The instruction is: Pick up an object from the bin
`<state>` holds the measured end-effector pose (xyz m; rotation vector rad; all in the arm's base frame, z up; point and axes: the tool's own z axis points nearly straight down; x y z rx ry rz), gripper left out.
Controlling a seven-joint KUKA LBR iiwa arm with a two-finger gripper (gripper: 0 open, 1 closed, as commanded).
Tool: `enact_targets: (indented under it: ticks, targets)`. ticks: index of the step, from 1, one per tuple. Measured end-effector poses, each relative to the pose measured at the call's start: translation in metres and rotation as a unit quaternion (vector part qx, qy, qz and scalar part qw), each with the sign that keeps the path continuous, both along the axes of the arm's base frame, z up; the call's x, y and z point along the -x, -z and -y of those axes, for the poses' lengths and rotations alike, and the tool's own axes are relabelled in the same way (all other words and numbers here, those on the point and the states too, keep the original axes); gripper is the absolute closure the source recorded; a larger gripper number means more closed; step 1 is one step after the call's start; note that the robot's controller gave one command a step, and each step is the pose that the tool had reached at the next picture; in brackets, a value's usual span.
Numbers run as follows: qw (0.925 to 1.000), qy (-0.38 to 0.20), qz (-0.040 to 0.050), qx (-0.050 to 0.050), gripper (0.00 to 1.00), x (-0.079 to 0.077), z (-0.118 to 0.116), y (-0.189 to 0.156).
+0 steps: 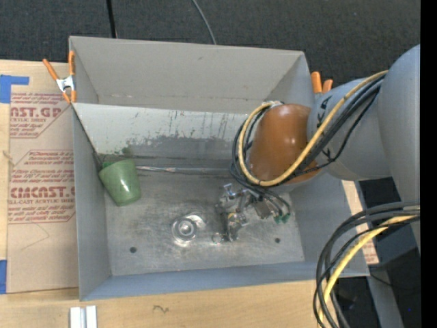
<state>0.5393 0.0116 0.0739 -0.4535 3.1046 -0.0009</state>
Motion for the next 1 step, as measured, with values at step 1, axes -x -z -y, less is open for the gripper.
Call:
enact_targets:
  ticks: [1]
  targets:
    - [0.9932, -0.117, 0.0021, 0.001, 1.0, 0.0284, 0.0294, -0.1632]
